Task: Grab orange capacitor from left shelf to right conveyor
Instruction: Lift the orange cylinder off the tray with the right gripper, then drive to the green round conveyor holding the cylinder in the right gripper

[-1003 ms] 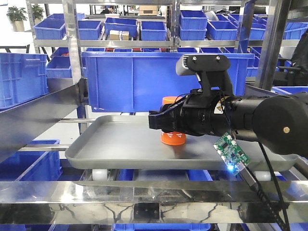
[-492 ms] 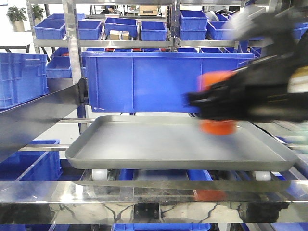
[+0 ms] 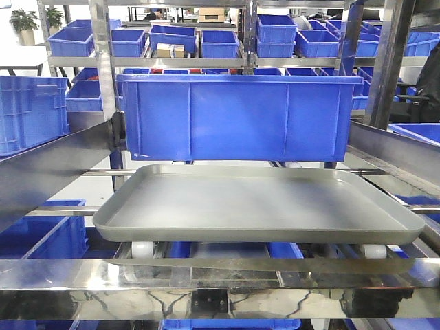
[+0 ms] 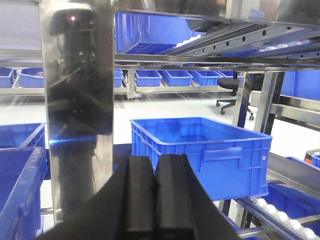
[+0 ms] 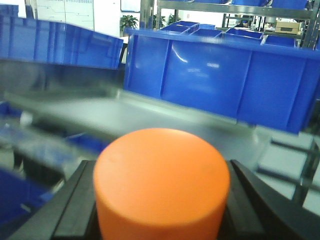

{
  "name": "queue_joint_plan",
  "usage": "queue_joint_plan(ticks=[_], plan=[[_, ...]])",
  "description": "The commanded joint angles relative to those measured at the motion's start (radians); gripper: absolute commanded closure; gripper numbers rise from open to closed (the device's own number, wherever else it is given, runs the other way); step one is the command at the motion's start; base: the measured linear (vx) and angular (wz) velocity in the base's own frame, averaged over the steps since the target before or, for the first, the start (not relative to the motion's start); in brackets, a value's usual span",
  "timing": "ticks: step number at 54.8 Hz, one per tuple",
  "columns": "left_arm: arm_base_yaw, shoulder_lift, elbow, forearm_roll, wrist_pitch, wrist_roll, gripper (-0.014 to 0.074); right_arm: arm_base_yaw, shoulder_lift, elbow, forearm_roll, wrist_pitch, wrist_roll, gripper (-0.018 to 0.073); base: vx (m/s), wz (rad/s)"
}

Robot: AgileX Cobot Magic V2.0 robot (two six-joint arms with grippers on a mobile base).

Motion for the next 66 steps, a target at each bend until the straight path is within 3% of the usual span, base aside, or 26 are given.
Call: queue_joint_plan(ticks=[1,66], plan=[[-0.008,-0.004,-0.030,-0.005,-0.083,-0.006,0.0603,-0.005,-0.062,0.044,-0.013,-0.104,0.009,0.0568,0.00,0.00],[-0.008,-0.004,-0.030,-0.005,-0.083,-0.006,0.0603,-0.005,-0.142,0.083,-0.011,-0.057,0.007,0.0567,-0.01,0.05]])
